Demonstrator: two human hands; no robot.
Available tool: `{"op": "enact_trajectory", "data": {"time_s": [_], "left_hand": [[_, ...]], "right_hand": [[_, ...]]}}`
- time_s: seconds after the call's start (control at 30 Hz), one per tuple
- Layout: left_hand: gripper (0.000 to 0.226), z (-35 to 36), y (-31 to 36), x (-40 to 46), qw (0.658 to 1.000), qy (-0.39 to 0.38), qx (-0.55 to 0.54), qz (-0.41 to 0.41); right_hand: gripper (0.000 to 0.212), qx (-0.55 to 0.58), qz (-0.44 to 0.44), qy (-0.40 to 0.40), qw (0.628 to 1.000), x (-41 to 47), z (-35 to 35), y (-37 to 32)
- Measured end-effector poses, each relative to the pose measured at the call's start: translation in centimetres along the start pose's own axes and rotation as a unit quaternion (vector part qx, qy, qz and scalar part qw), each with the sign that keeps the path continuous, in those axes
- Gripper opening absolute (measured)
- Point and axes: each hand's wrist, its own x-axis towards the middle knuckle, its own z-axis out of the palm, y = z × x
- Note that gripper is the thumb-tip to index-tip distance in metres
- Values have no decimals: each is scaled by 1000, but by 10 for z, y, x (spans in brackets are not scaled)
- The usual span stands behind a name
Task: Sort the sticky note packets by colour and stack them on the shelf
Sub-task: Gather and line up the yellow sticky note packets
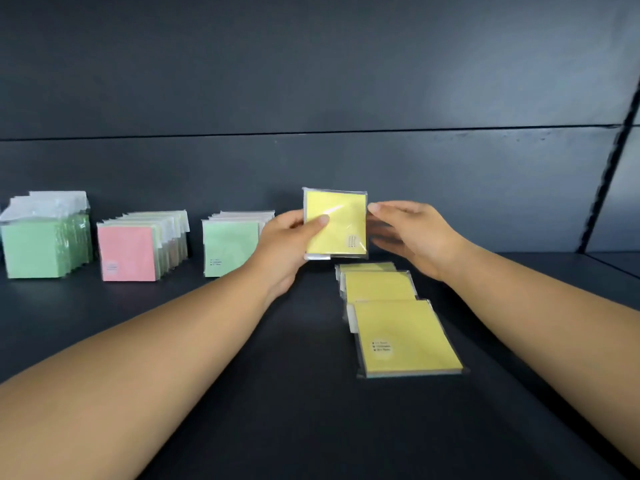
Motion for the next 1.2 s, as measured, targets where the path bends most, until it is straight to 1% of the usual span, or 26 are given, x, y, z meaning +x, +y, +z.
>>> {"op": "enact_trajectory", "data": {"time_s": [0.07, 0.13, 0.2, 0.23, 0.27, 0.3, 0.37, 0.43, 0.47, 0.53, 0.6, 0.63, 0.67, 0.7, 0.73, 0.77, 0.8, 0.83, 0.87, 0.9, 1.03, 1.07, 1.1, 1.13, 1.17, 1.2], "left_hand": [[7, -11, 14, -8, 1000, -25, 13, -5], [14, -26, 23, -14, 996, -50, 69, -9], [30, -40, 24, -19, 989, -47, 137, -13], [41, -46, 23, -20, 988, -37, 152, -19], [48, -49, 21, -21, 987, -28, 154, -26], [51, -50, 21, -22, 988, -26, 151, -26], [46, -47, 22, -23, 989, -32, 146, -16], [37, -40, 25, -25, 995, -39, 95, -10], [31, -36, 27, -27, 998, -43, 38, -14], [16, -30, 28, -32, 994, -59, -83, -32], [11, -26, 26, -36, 989, -69, -127, -36], [12, -26, 26, -37, 988, -68, -133, -37], [14, -25, 28, -37, 988, -69, -132, -39], [17, -24, 29, -37, 988, -71, -130, -45], [19, -24, 29, -37, 988, -77, -125, -56], [20, -24, 29, -38, 987, -84, -118, -68], [21, -25, 28, -38, 986, -91, -109, -82], [20, -25, 27, -40, 985, -100, -97, -100], [18, -25, 26, -42, 984, -108, -84, -118], [15, -23, 25, -44, 983, -113, -71, -129], [13, -20, 24, -48, 985, -86, -46, -141], [14, -21, 25, -48, 985, -78, -46, -144], [15, -22, 25, -47, 985, -75, -46, -147], [20, -24, 25, -47, 984, -81, -41, -153], [28, -25, 24, -47, 982, -95, -30, -161], [37, -25, 24, -48, 979, -113, -13, -168]], "right_hand": [[22, -72, 28, 6, 997, -1, -5, 4], [34, -115, 44, -3, 992, -4, -8, 6], [40, -111, 53, -22, 992, -7, -8, 3], [40, -96, 54, -38, 993, -8, -7, 0], [35, -82, 52, -59, 994, -9, -4, -4], [26, -72, 54, -84, 992, -11, 0, -8], [8, -82, 54, -133, 986, -17, 11, -11], [11, -84, 33, -131, 987, -20, 20, -11], [12, -61, 23, -109, 992, -22, 23, -12], [10, 7, 21, -61, 998, -25, 25, -17], [9, 34, 30, -43, 998, -29, 25, -20], [9, 17, 36, -44, 998, -32, 23, -22], [11, -26, 43, -49, 998, -36, 19, -24], [14, -94, 49, -59, 993, -41, 13, -26], [18, -184, 54, -77, 978, -48, 5, -26], [26, -281, 66, -110, 951, -57, -2, -27], [41, -369, 87, -151, 913, -65, -7, -28], [59, -433, 118, -183, 875, -73, -11, -27], [72, -470, 148, -206, 846, -79, -14, -26], [75, -484, 171, -216, 831, -82, -14, -25], [71, -465, 216, -203, 834, -81, -11, -22], [67, -451, 224, -206, 839, -80, -12, -21], [56, -423, 225, -212, 852, -80, -14, -22], [39, -383, 218, -215, 872, -80, -17, -23], [20, -331, 208, -211, 896, -81, -21, -26], [9, -268, 192, -202, 922, -81, -26, -29]]}}
